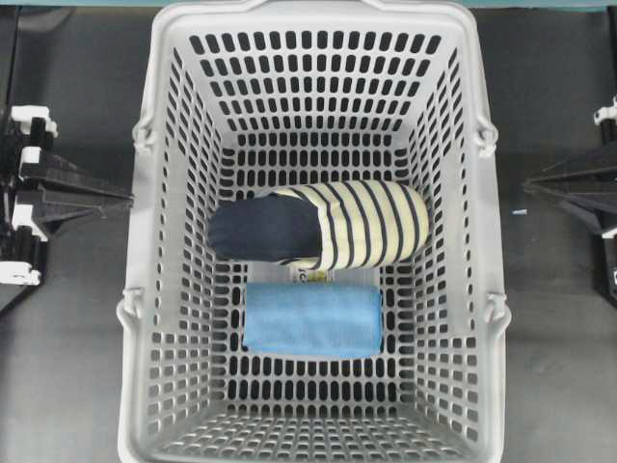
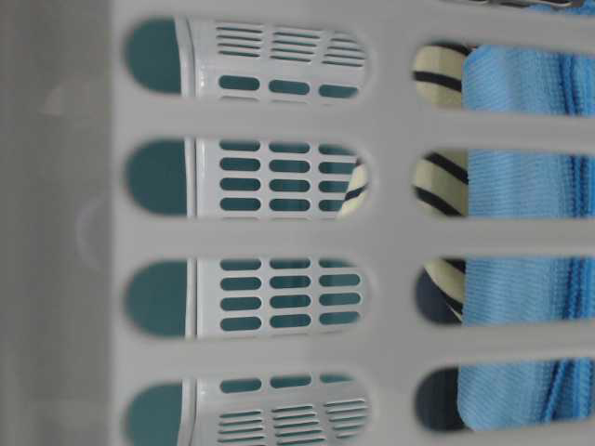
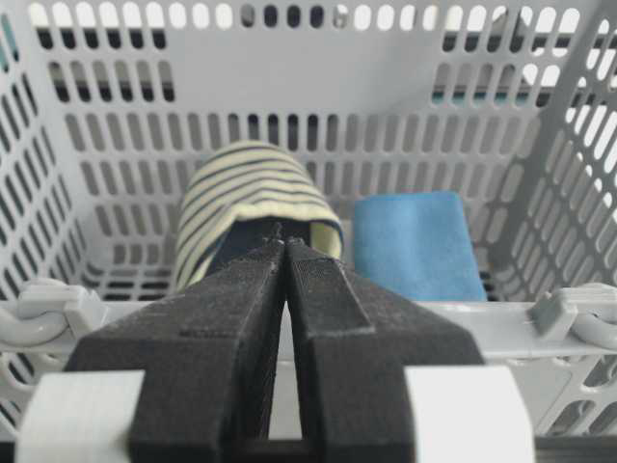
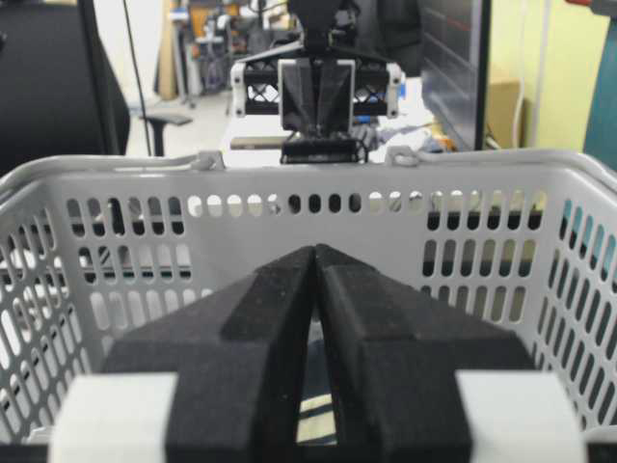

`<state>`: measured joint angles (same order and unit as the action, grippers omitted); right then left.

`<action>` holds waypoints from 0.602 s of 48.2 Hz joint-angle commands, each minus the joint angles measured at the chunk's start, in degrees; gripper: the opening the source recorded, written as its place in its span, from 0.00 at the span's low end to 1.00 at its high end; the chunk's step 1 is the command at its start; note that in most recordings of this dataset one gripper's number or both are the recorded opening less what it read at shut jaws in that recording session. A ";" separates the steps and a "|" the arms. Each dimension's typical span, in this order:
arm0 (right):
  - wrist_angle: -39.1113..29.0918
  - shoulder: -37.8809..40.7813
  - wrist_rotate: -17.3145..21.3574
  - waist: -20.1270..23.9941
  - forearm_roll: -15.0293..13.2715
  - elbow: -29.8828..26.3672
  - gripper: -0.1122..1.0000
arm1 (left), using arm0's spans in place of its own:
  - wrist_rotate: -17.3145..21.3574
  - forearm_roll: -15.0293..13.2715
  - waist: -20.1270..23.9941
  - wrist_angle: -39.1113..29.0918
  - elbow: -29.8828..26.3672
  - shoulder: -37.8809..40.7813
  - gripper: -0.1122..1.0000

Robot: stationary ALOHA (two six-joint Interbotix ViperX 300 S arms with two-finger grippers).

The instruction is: Pick up the blue cloth from the shopping basket with the left arm.

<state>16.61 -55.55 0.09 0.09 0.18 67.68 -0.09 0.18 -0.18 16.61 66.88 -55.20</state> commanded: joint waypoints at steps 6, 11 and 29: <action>-0.70 0.18 0.97 -0.09 1.14 -1.76 0.10 | -1.85 2.46 -1.49 -11.60 -8.96 1.67 0.11; -2.72 0.18 1.93 0.09 1.14 -3.08 0.10 | -2.02 2.46 -1.58 -19.42 -14.24 3.52 0.11; -16.96 0.09 1.85 0.44 1.05 -8.35 0.11 | -1.58 2.46 -2.55 -37.35 -30.50 15.12 0.11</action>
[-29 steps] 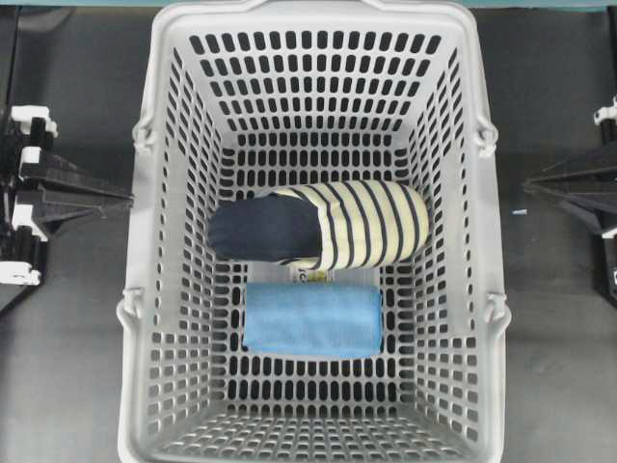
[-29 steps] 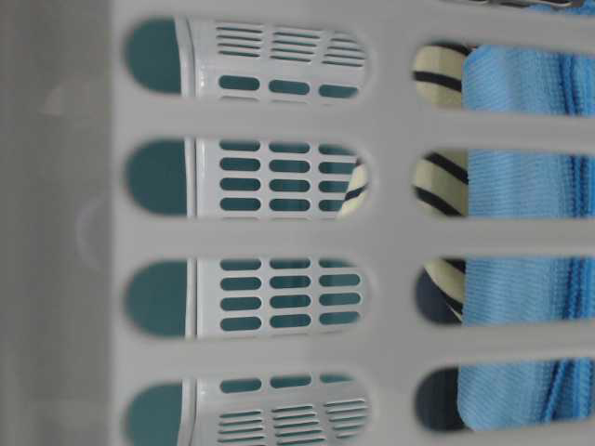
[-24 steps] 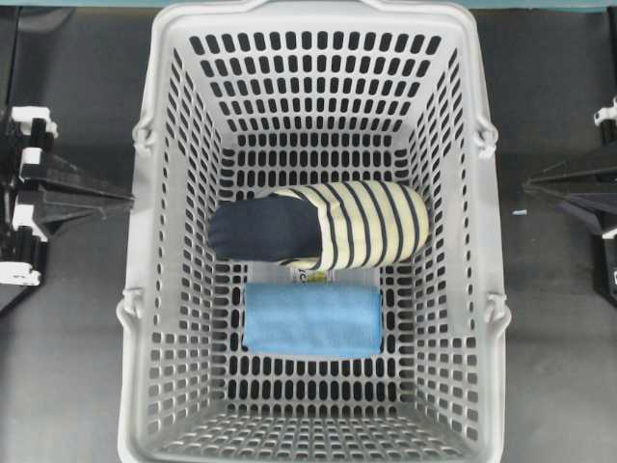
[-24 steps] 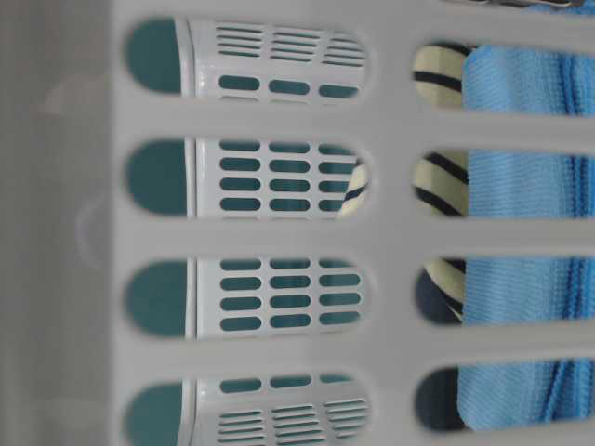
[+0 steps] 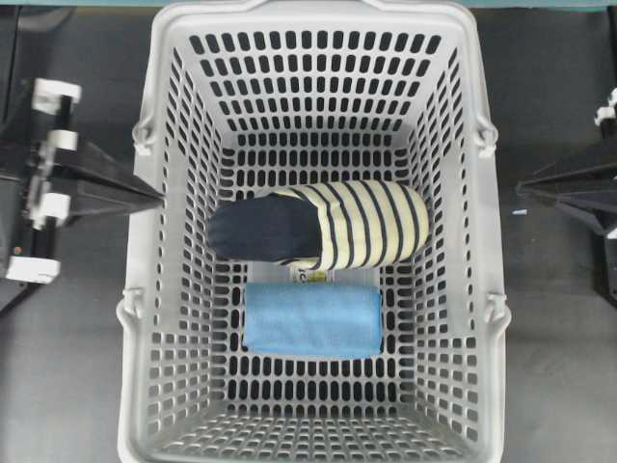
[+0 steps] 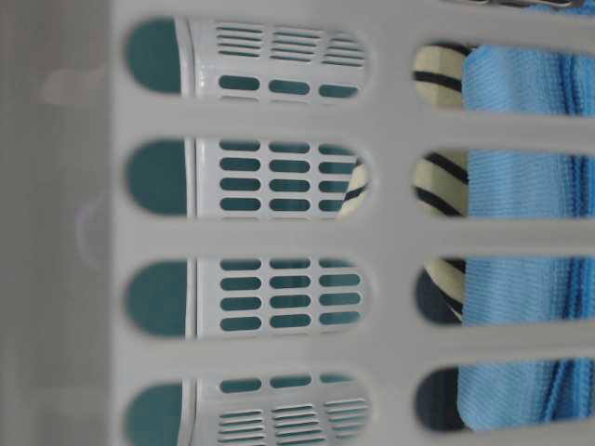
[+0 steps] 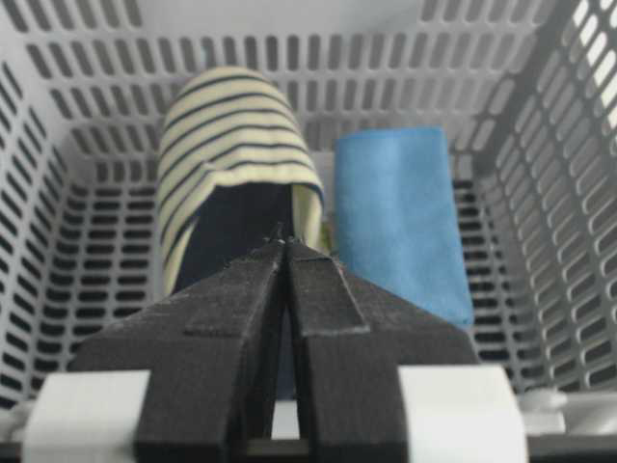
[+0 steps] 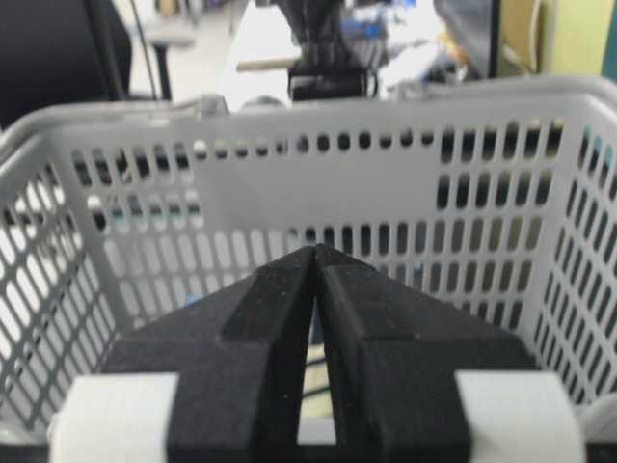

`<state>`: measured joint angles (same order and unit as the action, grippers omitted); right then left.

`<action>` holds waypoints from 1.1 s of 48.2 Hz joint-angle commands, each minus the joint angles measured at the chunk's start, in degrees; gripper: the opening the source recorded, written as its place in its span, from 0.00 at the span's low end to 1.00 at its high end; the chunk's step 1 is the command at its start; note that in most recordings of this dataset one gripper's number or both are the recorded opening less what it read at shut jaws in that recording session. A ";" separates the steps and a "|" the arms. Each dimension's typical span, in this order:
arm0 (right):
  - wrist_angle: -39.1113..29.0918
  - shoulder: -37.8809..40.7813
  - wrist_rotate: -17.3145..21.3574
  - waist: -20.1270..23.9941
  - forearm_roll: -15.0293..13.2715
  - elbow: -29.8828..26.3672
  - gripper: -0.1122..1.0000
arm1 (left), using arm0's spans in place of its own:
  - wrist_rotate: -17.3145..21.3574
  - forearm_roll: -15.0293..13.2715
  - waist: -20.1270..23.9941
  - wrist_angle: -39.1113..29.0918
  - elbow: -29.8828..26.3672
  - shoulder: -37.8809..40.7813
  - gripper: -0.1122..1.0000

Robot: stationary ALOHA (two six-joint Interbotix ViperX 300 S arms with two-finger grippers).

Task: Pick up the blue cloth from the shopping basket with the left arm.
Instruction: 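Move the left gripper into the basket down onto the light-blue cloth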

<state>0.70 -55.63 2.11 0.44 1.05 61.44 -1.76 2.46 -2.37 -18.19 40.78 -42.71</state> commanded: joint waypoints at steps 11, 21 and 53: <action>-1.05 -0.09 -0.09 0.09 0.09 -2.11 0.44 | -0.26 0.18 -1.14 -10.37 -11.69 10.37 0.11; -1.14 -0.09 -0.09 0.09 0.09 -2.11 0.79 | -0.97 0.18 -1.58 -19.16 -18.90 18.72 0.11; -0.97 -0.18 -0.26 0.00 0.09 -1.93 0.77 | -3.25 0.18 -7.56 -29.62 -39.81 47.64 0.89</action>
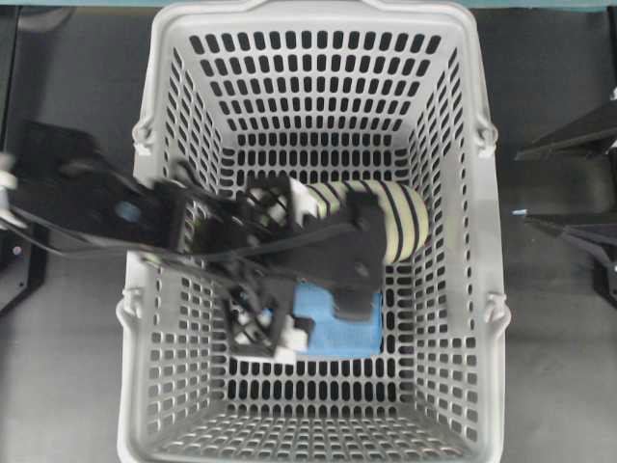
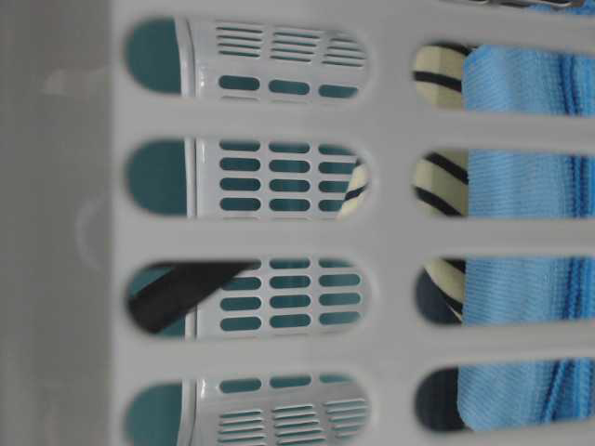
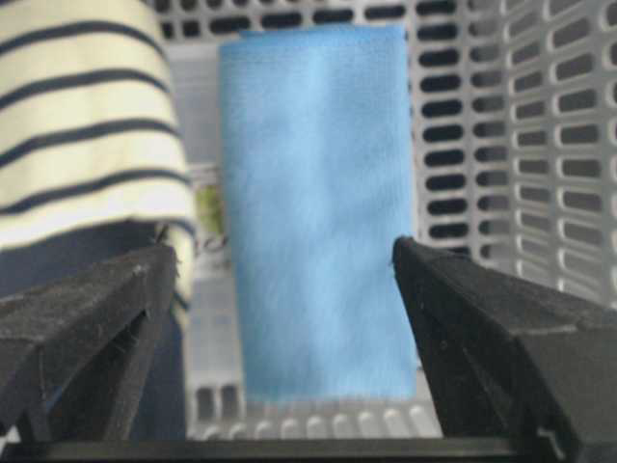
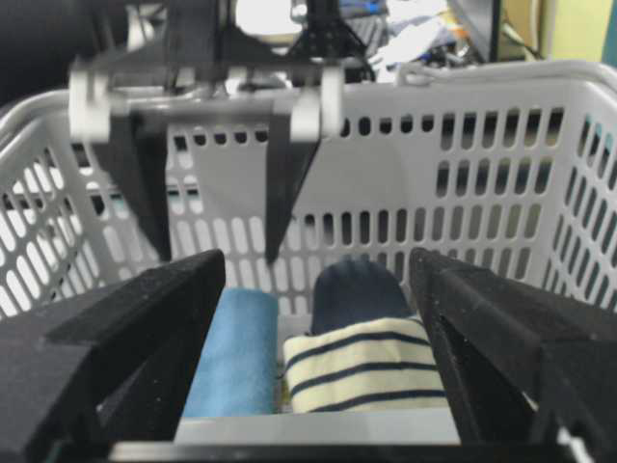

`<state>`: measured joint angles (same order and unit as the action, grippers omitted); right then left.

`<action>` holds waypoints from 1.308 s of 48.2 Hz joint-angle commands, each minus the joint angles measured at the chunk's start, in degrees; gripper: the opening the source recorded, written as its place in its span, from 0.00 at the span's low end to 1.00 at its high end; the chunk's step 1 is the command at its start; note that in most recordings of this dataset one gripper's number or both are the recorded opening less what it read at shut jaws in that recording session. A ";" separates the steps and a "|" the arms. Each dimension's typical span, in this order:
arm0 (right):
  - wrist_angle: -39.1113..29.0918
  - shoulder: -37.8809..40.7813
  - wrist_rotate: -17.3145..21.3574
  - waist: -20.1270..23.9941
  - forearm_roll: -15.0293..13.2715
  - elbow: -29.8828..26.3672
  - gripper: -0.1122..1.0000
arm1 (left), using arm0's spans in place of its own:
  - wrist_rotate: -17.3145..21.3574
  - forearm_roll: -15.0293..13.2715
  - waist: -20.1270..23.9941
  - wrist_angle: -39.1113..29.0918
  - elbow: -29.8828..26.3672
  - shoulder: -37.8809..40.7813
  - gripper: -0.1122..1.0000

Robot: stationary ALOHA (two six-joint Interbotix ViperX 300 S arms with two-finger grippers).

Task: Pick up the blue cloth from the shopping basket with the left arm.
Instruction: 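Move the left gripper into the basket down onto the light-blue cloth, then close the left gripper on the light-blue cloth's edge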

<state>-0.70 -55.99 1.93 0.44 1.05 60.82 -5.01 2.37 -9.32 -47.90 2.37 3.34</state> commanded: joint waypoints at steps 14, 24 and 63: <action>0.44 -0.26 -0.09 0.00 0.09 -0.97 0.77 | -0.26 0.26 -0.70 0.53 1.14 7.65 0.89; 0.35 -0.35 -0.09 -0.18 0.09 -0.79 0.77 | -2.46 0.26 -0.97 1.85 3.60 9.14 0.89; 0.44 -0.35 0.00 -0.26 0.09 0.09 0.77 | -2.46 0.26 -1.58 5.01 4.22 6.15 0.25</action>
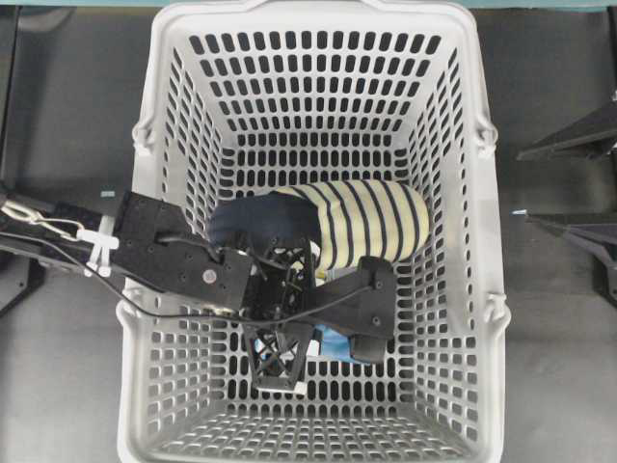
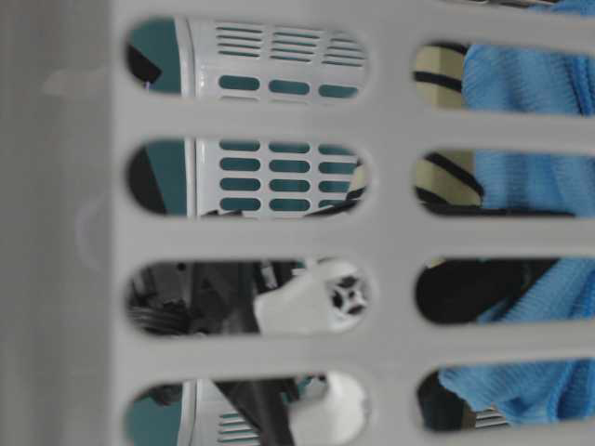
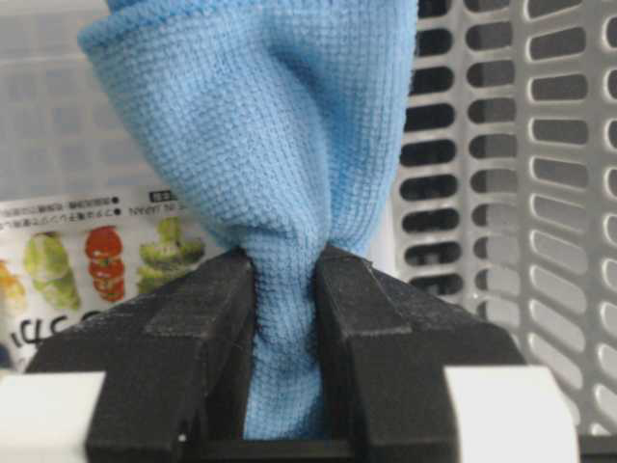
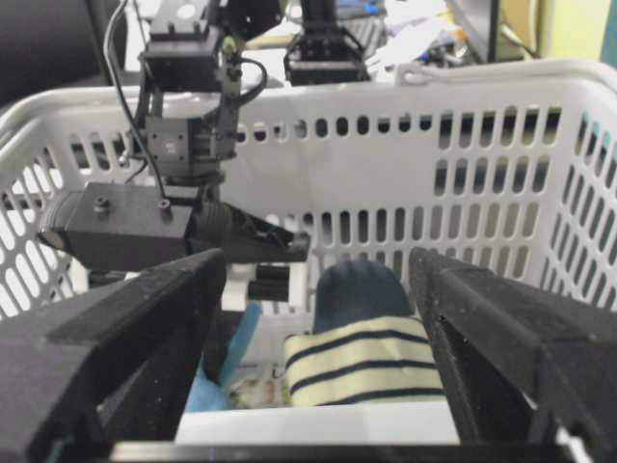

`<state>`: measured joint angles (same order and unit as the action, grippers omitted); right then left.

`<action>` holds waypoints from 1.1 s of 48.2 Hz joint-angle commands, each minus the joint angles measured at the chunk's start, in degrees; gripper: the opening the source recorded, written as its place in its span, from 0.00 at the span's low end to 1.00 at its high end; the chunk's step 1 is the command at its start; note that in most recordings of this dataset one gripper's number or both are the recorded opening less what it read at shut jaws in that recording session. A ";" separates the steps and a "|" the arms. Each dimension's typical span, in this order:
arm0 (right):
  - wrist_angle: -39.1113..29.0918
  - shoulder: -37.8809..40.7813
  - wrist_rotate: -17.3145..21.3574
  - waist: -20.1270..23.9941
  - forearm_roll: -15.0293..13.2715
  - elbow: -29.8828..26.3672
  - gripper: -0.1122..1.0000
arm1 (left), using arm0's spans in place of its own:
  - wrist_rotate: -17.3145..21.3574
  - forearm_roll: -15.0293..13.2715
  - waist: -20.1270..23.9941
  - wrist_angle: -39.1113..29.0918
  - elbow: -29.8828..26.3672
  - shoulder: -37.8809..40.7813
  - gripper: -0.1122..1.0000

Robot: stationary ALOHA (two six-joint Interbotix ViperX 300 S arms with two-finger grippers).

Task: Pick up the blue cloth from the shopping basket with the left arm.
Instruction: 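Close the left gripper on the light-blue cloth's edge, then lift the light-blue cloth upward out of the basket with the left gripper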

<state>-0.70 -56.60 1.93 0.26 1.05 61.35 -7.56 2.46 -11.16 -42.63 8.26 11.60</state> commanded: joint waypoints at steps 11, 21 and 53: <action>0.44 0.26 0.09 -0.09 0.09 -0.26 0.77 | 0.18 0.18 0.09 -7.03 -8.96 -5.54 0.25; 0.44 0.18 0.18 0.00 0.09 -0.18 0.77 | 0.00 0.18 0.00 -21.88 -23.20 -7.12 0.25; 0.44 0.00 0.26 -0.09 0.09 0.09 0.77 | 0.18 0.26 0.53 -30.76 -33.49 -6.77 0.25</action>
<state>-0.70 -56.87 2.11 0.26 1.05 61.96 -7.47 2.46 -10.81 -73.56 -23.91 6.33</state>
